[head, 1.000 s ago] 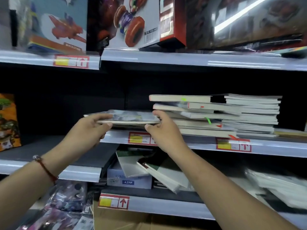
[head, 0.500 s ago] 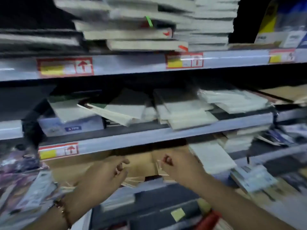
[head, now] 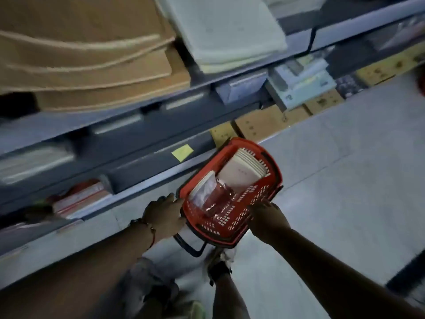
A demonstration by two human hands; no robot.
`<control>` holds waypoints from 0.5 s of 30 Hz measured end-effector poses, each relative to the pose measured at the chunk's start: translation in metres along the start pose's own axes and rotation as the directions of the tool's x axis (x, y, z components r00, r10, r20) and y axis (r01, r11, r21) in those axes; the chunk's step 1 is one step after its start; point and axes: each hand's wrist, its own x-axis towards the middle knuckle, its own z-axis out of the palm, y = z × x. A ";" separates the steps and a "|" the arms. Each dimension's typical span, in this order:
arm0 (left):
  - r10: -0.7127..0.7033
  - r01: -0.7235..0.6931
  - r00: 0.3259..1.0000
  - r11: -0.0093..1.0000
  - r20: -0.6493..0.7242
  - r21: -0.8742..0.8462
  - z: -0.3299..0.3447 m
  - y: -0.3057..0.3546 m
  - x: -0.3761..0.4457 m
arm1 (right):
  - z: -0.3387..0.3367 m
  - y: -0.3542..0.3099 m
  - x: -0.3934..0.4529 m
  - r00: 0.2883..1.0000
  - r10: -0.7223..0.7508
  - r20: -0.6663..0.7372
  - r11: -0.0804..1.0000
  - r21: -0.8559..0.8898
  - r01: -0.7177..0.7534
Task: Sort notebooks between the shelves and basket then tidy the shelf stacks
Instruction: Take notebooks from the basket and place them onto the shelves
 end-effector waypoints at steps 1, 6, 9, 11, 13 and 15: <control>0.001 -0.001 1.000 1.000 -0.002 0.029 0.021 0.004 0.023 | 0.020 0.012 0.014 1.000 0.009 0.014 1.000 -0.004 -0.009; 0.002 -0.003 1.000 0.991 0.002 0.136 0.101 0.016 0.128 | 0.108 0.055 0.095 0.995 -0.010 0.097 0.995 -0.098 0.020; 0.030 -0.021 0.999 0.958 -0.028 0.287 0.137 0.020 0.180 | 0.149 0.069 0.140 0.989 -0.015 0.149 0.992 -0.119 0.034; 0.026 -0.009 0.999 0.930 -0.040 0.367 0.158 0.024 0.208 | 0.172 0.076 0.166 0.984 -0.021 0.178 0.990 -0.131 0.044; -0.013 0.044 0.997 0.918 -0.082 0.393 0.172 0.028 0.230 | 0.190 0.080 0.189 0.981 -0.035 0.189 0.989 -0.137 0.061; -0.089 0.132 0.988 0.919 -0.129 0.373 0.181 0.029 0.246 | 0.204 0.083 0.208 0.982 -0.036 0.188 0.990 -0.125 0.060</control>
